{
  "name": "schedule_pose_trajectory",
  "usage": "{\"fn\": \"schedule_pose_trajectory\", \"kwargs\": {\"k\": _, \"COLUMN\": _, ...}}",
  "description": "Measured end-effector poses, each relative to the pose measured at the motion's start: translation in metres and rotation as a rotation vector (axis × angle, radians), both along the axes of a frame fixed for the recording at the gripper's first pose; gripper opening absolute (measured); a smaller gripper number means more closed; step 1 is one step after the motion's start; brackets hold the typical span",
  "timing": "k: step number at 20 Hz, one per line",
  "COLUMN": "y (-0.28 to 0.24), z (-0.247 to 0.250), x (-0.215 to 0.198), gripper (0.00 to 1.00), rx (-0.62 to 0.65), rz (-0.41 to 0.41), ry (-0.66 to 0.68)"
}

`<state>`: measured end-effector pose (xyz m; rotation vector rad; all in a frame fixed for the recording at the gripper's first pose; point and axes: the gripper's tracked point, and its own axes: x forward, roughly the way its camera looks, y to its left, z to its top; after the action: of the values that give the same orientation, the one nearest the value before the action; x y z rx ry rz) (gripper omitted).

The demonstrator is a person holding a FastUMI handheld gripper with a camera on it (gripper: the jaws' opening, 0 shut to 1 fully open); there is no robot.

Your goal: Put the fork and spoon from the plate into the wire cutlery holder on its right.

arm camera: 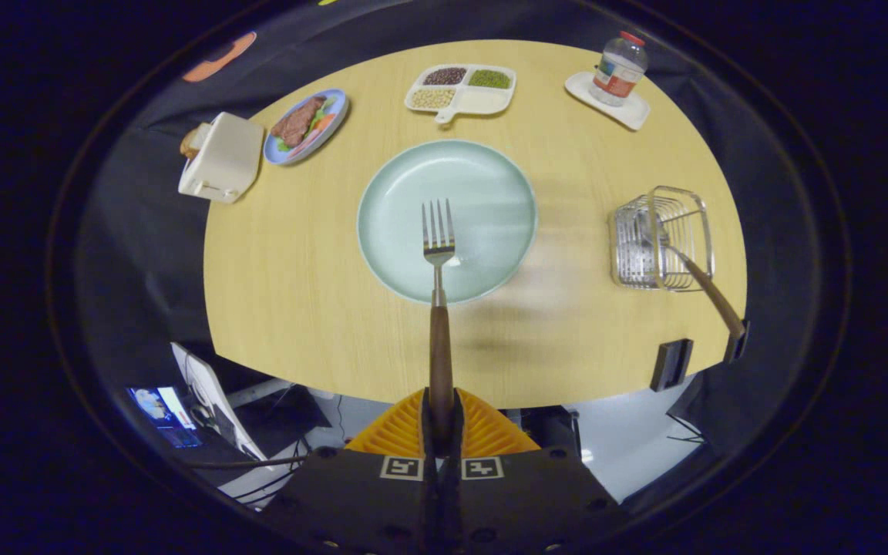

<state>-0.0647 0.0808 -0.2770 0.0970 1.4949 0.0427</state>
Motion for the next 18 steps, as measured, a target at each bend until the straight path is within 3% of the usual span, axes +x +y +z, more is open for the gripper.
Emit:
{"fn": "schedule_pose_trajectory", "kwargs": {"k": 9, "y": -0.117, "z": 0.069, "x": -0.015, "gripper": 0.03, "rx": -0.055, "rz": -0.083, "ry": -0.043}}
{"fn": "schedule_pose_trajectory", "kwargs": {"k": 18, "y": -0.174, "z": 0.041, "x": -0.033, "gripper": 0.03, "rx": -0.061, "rz": -0.162, "ry": 0.073}}
